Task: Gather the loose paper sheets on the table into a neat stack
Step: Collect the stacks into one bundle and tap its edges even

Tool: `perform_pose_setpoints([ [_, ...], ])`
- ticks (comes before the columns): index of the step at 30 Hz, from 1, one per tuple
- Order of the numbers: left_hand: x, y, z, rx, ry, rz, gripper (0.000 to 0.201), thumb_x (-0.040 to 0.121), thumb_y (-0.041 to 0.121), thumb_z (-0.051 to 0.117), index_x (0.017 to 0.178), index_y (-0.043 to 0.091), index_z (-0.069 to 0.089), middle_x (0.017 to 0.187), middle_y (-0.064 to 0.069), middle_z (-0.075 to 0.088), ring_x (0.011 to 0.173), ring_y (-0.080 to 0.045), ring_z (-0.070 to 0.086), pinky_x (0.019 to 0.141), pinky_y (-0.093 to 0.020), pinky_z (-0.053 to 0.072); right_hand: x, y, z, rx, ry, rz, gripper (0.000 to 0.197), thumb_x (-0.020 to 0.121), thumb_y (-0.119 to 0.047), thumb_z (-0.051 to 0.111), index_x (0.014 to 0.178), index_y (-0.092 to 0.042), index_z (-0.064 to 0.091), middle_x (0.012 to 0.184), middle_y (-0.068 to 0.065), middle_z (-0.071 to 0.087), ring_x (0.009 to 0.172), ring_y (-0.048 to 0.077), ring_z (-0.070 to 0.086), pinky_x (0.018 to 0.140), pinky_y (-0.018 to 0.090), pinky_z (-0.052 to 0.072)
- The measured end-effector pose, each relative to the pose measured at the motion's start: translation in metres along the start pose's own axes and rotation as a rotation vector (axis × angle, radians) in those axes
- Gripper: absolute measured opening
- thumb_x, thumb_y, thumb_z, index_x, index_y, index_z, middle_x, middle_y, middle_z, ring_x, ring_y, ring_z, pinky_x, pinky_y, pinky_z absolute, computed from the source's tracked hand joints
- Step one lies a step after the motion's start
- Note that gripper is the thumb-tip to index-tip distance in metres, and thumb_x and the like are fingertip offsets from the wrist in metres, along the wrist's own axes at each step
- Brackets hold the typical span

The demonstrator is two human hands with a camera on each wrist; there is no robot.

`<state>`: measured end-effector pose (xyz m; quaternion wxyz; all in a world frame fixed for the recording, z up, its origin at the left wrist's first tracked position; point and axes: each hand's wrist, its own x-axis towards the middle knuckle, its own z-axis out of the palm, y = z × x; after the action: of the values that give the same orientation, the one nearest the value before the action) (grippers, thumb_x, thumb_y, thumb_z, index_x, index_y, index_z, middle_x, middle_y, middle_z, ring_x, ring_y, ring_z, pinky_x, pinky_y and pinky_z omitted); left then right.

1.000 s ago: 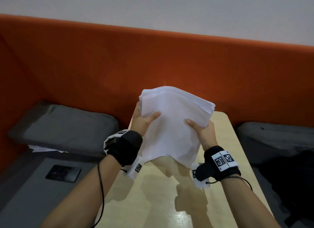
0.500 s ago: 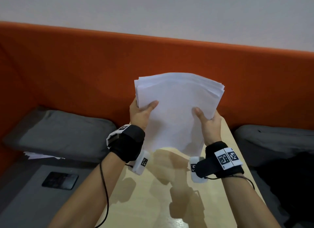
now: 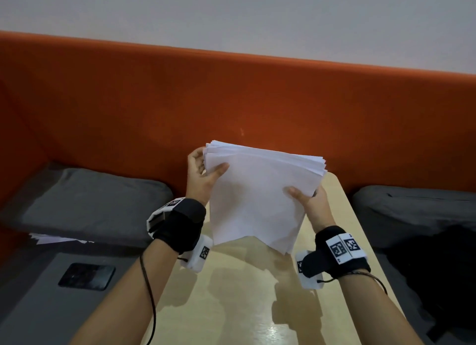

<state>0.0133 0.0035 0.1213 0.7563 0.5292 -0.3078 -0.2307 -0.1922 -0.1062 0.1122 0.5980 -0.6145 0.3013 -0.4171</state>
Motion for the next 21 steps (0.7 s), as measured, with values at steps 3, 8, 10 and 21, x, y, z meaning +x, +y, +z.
perform_pose_setpoints([
  [3,-0.001,-0.005,0.005,0.043,-0.047,-0.061,0.065,0.064,0.023,0.077,0.119,0.015,0.044,0.103,0.0,0.061,0.085,-0.009,0.061,0.071,-0.021,0.052,-0.003,0.01,0.003,0.005,-0.007,0.068,0.039,0.061,-0.019,0.08,0.095,-0.023,0.062,0.094,-0.003,0.069,0.087,0.017,0.065,0.066,0.022,0.052],
  [8,0.002,-0.006,0.009,0.036,-0.077,-0.093,0.088,0.055,0.033,0.078,0.129,0.015,0.036,0.108,0.001,0.059,0.088,-0.008,0.061,0.072,-0.019,0.052,0.0,0.009,0.004,0.016,0.026,0.048,0.037,0.061,-0.019,0.079,0.094,-0.024,0.063,0.094,-0.002,0.07,0.085,0.016,0.067,0.069,0.027,0.055],
  [10,0.004,-0.007,0.008,0.053,-0.085,-0.112,0.092,0.055,0.027,0.078,0.135,0.014,0.034,0.106,0.003,0.059,0.087,-0.005,0.062,0.071,-0.017,0.052,0.001,0.01,0.004,0.02,0.027,0.044,0.038,0.062,-0.017,0.082,0.095,-0.022,0.063,0.095,0.0,0.07,0.088,0.021,0.066,0.072,0.031,0.055],
  [21,0.016,0.003,0.009,0.048,-0.116,-0.086,0.087,0.058,0.021,0.077,0.133,0.008,0.035,0.106,0.002,0.06,0.087,-0.002,0.064,0.074,-0.016,0.052,0.014,-0.015,0.009,0.093,0.068,-0.085,0.076,0.049,-0.041,0.076,0.114,-0.006,0.056,0.098,0.002,0.068,0.082,0.008,0.068,0.064,0.017,0.052],
])
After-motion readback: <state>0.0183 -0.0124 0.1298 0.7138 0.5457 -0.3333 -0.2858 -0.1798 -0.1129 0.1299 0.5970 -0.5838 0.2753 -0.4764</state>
